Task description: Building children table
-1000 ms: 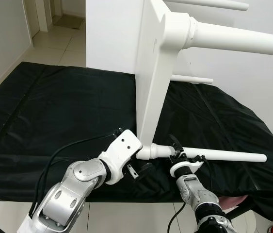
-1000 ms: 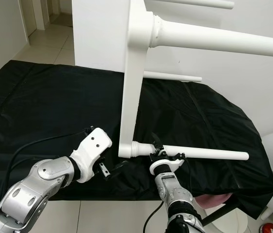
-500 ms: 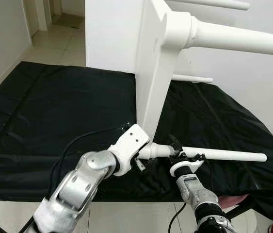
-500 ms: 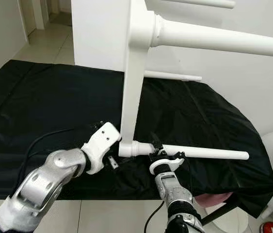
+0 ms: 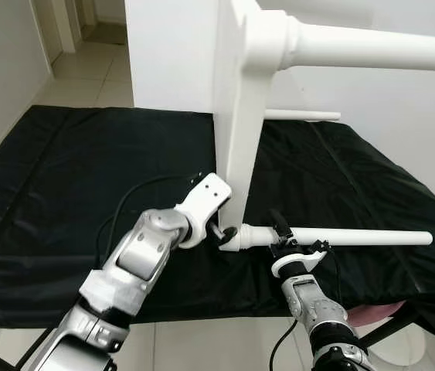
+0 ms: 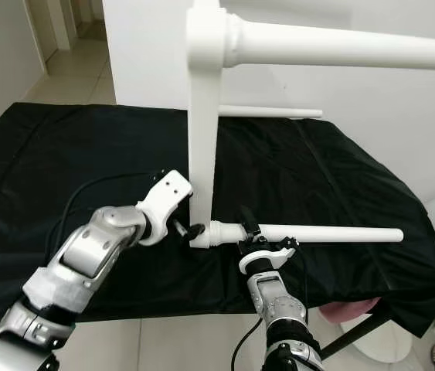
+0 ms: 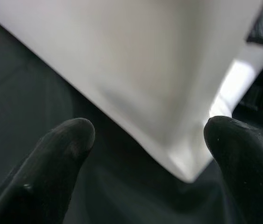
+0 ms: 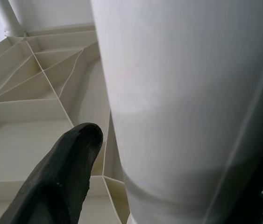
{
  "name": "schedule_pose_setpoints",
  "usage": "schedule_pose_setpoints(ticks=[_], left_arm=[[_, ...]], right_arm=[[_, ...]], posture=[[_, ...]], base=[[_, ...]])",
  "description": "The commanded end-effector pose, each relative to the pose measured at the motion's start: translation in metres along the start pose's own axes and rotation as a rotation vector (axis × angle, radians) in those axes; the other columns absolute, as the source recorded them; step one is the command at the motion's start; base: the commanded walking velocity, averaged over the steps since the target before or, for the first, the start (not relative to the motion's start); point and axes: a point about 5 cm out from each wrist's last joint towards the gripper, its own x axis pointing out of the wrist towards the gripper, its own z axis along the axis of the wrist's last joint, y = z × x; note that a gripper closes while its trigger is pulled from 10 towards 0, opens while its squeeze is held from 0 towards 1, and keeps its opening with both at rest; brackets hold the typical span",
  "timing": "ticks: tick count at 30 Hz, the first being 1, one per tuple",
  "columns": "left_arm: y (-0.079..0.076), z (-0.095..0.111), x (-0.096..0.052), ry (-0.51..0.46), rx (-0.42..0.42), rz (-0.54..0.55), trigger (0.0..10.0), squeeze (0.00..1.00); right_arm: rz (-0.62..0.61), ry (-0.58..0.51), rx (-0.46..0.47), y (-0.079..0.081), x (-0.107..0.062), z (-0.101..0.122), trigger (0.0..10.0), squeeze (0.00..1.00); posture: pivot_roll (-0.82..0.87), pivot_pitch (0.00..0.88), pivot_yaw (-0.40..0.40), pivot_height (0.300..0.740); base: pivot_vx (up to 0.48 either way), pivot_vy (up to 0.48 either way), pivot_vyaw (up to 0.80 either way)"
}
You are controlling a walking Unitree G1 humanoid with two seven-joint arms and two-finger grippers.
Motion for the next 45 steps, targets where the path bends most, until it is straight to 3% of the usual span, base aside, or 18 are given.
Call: schedule_pose_setpoints(ticks=[1, 14, 15, 17, 18, 22, 23, 24, 25, 26, 37, 42, 45], left_arm=[[0.009, 0.000, 0.002, 0.003, -0.004, 0.189, 10.0, 0.00], [0.017, 0.019, 0.015, -0.030, 0.027, 0.181, 10.0, 0.00], [0.017, 0.019, 0.016, -0.030, 0.029, 0.182, 10.0, 0.00], [0.018, 0.019, 0.016, -0.031, 0.029, 0.182, 10.0, 0.00], [0.019, 0.020, 0.017, -0.033, 0.029, 0.184, 10.0, 0.00], [0.020, 0.020, 0.017, -0.035, 0.029, 0.188, 10.0, 0.00], [0.021, 0.020, 0.017, -0.035, 0.029, 0.188, 10.0, 0.00], [0.021, 0.020, 0.017, -0.035, 0.030, 0.188, 10.0, 0.00], [0.021, 0.020, 0.017, -0.035, 0.030, 0.188, 10.0, 0.00], [0.021, 0.020, 0.017, -0.035, 0.031, 0.188, 10.0, 0.00], [0.022, 0.020, 0.017, -0.034, 0.037, 0.190, 10.0, 0.00], [0.022, 0.021, 0.017, -0.037, 0.043, 0.187, 10.0, 0.00], [0.022, 0.021, 0.017, -0.036, 0.046, 0.187, 10.0, 0.00]], right_arm=[[-0.092, -0.021, -0.001, -0.016, -0.010, 0.001, 10.0, 0.00], [-0.082, 0.005, -0.068, -0.016, -0.024, 0.001, 10.0, 0.00], [-0.080, 0.006, -0.070, -0.015, -0.024, 0.000, 10.0, 0.07], [-0.078, 0.008, -0.071, -0.014, -0.025, -0.001, 10.0, 0.09], [-0.073, 0.012, -0.075, -0.012, -0.026, -0.001, 10.0, 1.00], [-0.054, 0.021, -0.086, -0.007, -0.032, -0.003, 10.0, 1.00], [-0.052, 0.024, -0.089, -0.005, -0.034, -0.003, 10.0, 0.91], [-0.052, 0.025, -0.093, -0.004, -0.035, -0.003, 10.0, 0.12], [-0.052, 0.025, -0.093, -0.004, -0.035, -0.003, 10.0, 0.12], [-0.051, 0.025, -0.096, -0.002, -0.037, -0.003, 10.0, 0.00], [-0.057, 0.030, -0.123, 0.007, -0.049, -0.003, 10.0, 0.00], [-0.032, 0.014, -0.103, 0.021, -0.070, 0.000, 10.0, 0.00], [-0.028, 0.007, -0.106, 0.024, -0.073, 0.001, 10.0, 0.00]], posture=[[-0.05, 0.000, -0.001, 0.740], [-0.07, 0.000, 0.024, 0.740], [-0.07, 0.000, 0.023, 0.740], [-0.07, 0.000, 0.023, 0.740], [-0.07, 0.000, 0.021, 0.740], [-0.07, 0.000, 0.019, 0.740], [-0.07, 0.000, 0.017, 0.740], [-0.07, 0.000, 0.017, 0.740], [-0.07, 0.000, 0.017, 0.740], [-0.07, 0.000, 0.017, 0.740], [-0.06, 0.000, 0.019, 0.740], [-0.07, 0.000, 0.027, 0.740], [-0.07, 0.000, 0.027, 0.740]], base=[[0.000, 0.000, 0.00], [0.000, 0.000, 0.00], [0.000, 0.000, 0.00], [0.000, 0.000, 0.00], [0.000, 0.000, 0.00], [0.000, 0.000, 0.00], [0.000, 0.000, 0.00], [0.000, 0.000, 0.00], [0.000, 0.000, 0.00], [0.000, 0.000, 0.00], [0.000, 0.000, 0.00], [0.000, 0.000, 0.00], [0.000, 0.000, 0.00]])
